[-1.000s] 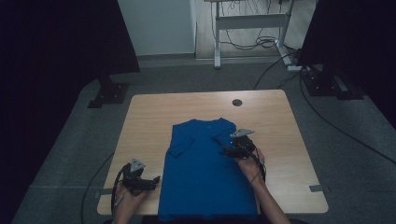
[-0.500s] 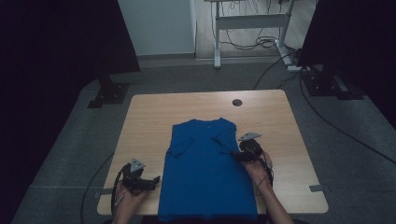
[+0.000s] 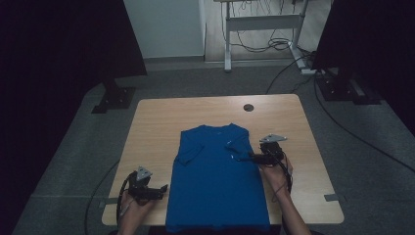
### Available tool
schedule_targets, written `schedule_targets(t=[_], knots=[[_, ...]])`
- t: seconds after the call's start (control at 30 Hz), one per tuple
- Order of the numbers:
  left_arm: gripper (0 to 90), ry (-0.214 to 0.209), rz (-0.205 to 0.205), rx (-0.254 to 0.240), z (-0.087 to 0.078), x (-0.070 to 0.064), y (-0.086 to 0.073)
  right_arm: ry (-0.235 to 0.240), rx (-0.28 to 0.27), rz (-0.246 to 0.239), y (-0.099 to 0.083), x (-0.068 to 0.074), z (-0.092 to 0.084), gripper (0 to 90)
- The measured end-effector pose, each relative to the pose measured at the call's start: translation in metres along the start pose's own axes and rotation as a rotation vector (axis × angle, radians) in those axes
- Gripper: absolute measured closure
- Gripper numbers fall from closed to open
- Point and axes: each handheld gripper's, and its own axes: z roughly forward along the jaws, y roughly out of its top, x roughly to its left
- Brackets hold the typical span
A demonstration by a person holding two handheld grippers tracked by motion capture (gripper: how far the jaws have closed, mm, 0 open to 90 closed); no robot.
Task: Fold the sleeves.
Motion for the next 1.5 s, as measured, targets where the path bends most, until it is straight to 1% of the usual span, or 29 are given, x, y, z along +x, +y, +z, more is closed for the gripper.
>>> schedule_targets(t=[0.07, 0.13, 0.2, 0.33, 0.4, 0.43, 0.5, 0.57, 0.6, 0.63, 0.67, 0.7, 0.73, 0.77, 0.8, 0.83, 0.87, 0.9, 0.97, 1.0, 1.07, 1.13, 1.23, 1.27, 1.3, 1.37, 1.5], knots=[[0.0, 0.000, 0.000, 0.000, 0.000, 0.000, 0.000, 0.039, -0.010, -0.004, 0.004, 0.004, 0.004, 43.5], [0.1, 0.000, 0.000, 0.000, 0.000, 0.000, 0.000, 0.064, 0.003, -0.010, 0.007, 0.008, 0.009, 50.6], [0.0, 0.000, 0.000, 0.000, 0.000, 0.000, 0.000, 0.061, 0.023, -0.021, 0.008, 0.010, 0.016, 56.8], [0.1, 0.000, 0.000, 0.000, 0.000, 0.000, 0.000, 0.051, 0.084, -0.019, 0.005, 0.008, 0.029, 69.2], [0.1, 0.000, 0.000, 0.000, 0.000, 0.000, 0.000, 0.056, 0.097, -0.015, 0.003, 0.006, 0.031, 76.9], [0.1, 0.000, 0.000, 0.000, 0.000, 0.000, 0.000, 0.063, 0.090, -0.016, 0.002, 0.006, 0.030, 79.5], [0.0, 0.000, 0.000, 0.000, 0.000, 0.000, 0.000, 0.084, 0.066, -0.015, 0.001, 0.007, 0.027, 80.6], [0.0, 0.000, 0.000, 0.000, 0.000, 0.000, 0.000, 0.125, 0.038, -0.018, 0.001, 0.008, 0.023, 80.5], [0.0, 0.000, 0.000, 0.000, 0.000, 0.000, 0.000, 0.125, 0.038, -0.018, 0.001, 0.008, 0.023, 80.5], [0.0, 0.000, 0.000, 0.000, 0.000, 0.000, 0.000, 0.163, 0.019, -0.023, 0.001, 0.010, 0.020, 79.6], [0.0, 0.000, 0.000, 0.000, 0.000, 0.000, 0.000, 0.223, 0.007, -0.025, 0.001, 0.013, 0.015, 73.8], [0.0, 0.000, 0.000, 0.000, 0.000, 0.000, 0.000, 0.268, 0.016, -0.022, 0.001, 0.014, 0.014, 71.8], [0.1, 0.000, 0.000, 0.000, 0.000, 0.000, 0.000, 0.268, 0.016, -0.022, 0.001, 0.014, 0.014, 71.8], [0.1, 0.000, 0.000, 0.000, 0.000, 0.000, 0.000, 0.275, 0.012, -0.028, 0.000, 0.017, 0.010, 70.3], [0.0, 0.000, 0.000, 0.000, 0.000, 0.000, 0.000, 0.260, 0.010, -0.035, 0.000, 0.017, 0.009, 68.8], [0.0, 0.000, 0.000, 0.000, 0.000, 0.000, 0.000, 0.235, -0.001, -0.022, 0.001, 0.015, 0.006, 64.6], [0.0, 0.000, 0.000, 0.000, 0.000, 0.000, 0.000, 0.220, -0.007, -0.010, 0.001, 0.013, 0.006, 63.2], [0.1, 0.000, 0.000, 0.000, 0.000, 0.000, 0.000, 0.220, -0.007, -0.010, 0.001, 0.013, 0.006, 63.2], [0.1, 0.000, 0.000, 0.000, 0.000, 0.000, 0.000, 0.202, -0.015, 0.008, 0.001, 0.011, 0.006, 59.4], [0.1, 0.000, 0.000, 0.000, 0.000, 0.000, 0.000, 0.194, -0.019, 0.008, 0.002, 0.010, 0.007, 58.1], [0.0, 0.000, 0.000, 0.000, 0.000, 0.000, 0.000, 0.186, -0.025, 0.014, 0.003, 0.010, 0.009, 57.2], [0.1, 0.000, 0.000, 0.000, 0.000, 0.000, 0.000, 0.159, -0.037, 0.024, 0.007, 0.010, 0.012, 54.5], [0.1, 0.000, 0.000, 0.000, 0.000, 0.000, 0.000, 0.110, -0.025, 0.026, 0.010, 0.010, 0.018, 51.4], [0.1, 0.000, 0.000, 0.000, 0.000, 0.000, 0.000, 0.098, -0.004, 0.016, 0.009, 0.009, 0.022, 50.7], [0.1, 0.000, 0.000, 0.000, 0.000, 0.000, 0.000, 0.098, -0.004, 0.016, 0.009, 0.009, 0.022, 50.7], [0.1, 0.000, 0.000, 0.000, 0.000, 0.000, 0.000, 0.092, 0.023, -0.004, 0.006, 0.011, 0.023, 49.8], [0.1, 0.000, 0.000, 0.000, 0.000, 0.000, 0.000, 0.101, 0.054, -0.033, -0.004, 0.015, 0.019, 49.2]])
